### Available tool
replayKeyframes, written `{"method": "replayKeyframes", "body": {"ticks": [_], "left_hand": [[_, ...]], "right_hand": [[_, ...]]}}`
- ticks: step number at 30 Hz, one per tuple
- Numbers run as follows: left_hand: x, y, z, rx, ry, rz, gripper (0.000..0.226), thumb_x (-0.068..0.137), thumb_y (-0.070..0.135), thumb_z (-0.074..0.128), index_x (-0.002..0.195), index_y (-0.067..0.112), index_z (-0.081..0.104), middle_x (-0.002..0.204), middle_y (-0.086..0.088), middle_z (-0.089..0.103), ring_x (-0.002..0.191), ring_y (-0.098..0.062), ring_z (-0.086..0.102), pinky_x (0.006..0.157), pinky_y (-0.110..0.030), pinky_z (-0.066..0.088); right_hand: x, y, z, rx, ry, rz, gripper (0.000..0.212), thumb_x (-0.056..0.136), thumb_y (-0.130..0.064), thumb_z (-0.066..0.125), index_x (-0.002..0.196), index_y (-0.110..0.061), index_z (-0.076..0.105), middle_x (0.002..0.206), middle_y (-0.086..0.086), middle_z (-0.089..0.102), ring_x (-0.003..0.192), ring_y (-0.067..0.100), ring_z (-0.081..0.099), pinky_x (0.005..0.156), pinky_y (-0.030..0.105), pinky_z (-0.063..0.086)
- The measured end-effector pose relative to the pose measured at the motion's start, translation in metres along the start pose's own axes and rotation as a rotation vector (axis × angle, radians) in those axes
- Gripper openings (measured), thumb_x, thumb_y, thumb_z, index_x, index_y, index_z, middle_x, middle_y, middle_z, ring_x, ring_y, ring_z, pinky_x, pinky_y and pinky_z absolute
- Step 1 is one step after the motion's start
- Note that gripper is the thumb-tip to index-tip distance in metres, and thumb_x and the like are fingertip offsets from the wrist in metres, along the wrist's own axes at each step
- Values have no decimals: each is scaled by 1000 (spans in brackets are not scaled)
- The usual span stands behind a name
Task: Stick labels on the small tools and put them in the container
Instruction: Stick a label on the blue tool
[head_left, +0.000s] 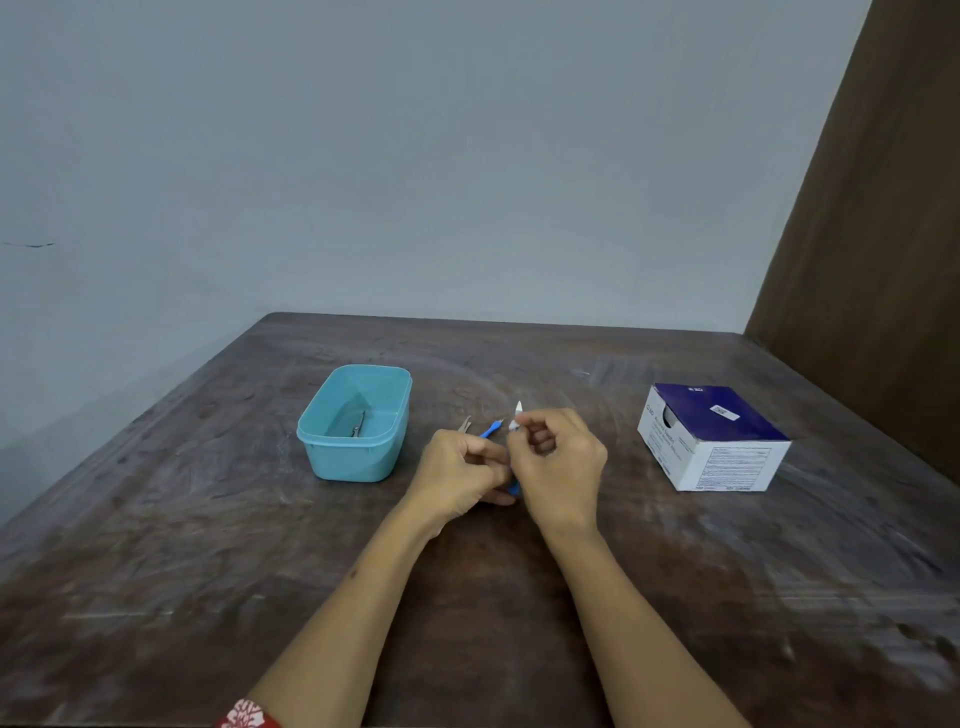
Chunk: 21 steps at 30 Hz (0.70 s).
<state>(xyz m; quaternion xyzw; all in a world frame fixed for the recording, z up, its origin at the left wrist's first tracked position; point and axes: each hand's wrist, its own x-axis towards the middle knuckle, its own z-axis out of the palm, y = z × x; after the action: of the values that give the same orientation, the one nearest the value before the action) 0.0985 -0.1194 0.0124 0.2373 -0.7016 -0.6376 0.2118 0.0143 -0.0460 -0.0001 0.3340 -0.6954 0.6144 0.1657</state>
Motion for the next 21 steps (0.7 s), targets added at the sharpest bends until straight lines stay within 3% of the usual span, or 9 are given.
{"method": "replayKeyframes", "body": {"ticks": [2, 7, 11, 16, 21], "left_hand": [[1, -1, -1, -21, 31, 13, 19, 80, -13, 58, 86, 0, 71, 76, -15, 69, 68, -18, 69, 63, -27, 59], [2, -1, 0, -41, 10, 1, 18, 82, -11, 59, 89, 1, 71, 79, -14, 71, 74, -20, 70, 66, -28, 59], [4, -3, -1, -83, 71, 29, 23, 84, -11, 56, 101, -3, 69, 91, -19, 71, 83, -24, 70, 71, -30, 59], [8, -5, -2, -101, 130, 45, 24, 88, -8, 52, 102, 0, 69, 95, -17, 71, 87, -22, 70, 75, -31, 59], [6, 3, -3, -257, 177, 28, 32, 88, -8, 46, 84, 8, 72, 78, -8, 73, 72, -13, 71, 64, -23, 57]], "right_hand": [[-1, 0, 1, -12, -35, 12, 15, 70, 2, 67, 76, -12, 71, 72, -9, 58, 59, 2, 54, 59, 7, 44], [2, 2, 1, -8, -24, -13, 19, 79, 4, 63, 89, -9, 72, 84, 3, 65, 69, 9, 59, 65, 9, 46], [-1, 2, 1, -19, -88, 0, 16, 73, 1, 68, 82, -11, 73, 76, -3, 62, 61, 2, 57, 62, 7, 45], [-2, 5, 2, -14, -154, 19, 14, 68, -1, 72, 75, -14, 72, 73, -3, 64, 67, 2, 58, 59, 7, 45], [-3, 4, 3, -47, -211, -29, 14, 72, -1, 71, 80, -12, 74, 77, 0, 67, 61, 5, 58, 62, 11, 48]]}}
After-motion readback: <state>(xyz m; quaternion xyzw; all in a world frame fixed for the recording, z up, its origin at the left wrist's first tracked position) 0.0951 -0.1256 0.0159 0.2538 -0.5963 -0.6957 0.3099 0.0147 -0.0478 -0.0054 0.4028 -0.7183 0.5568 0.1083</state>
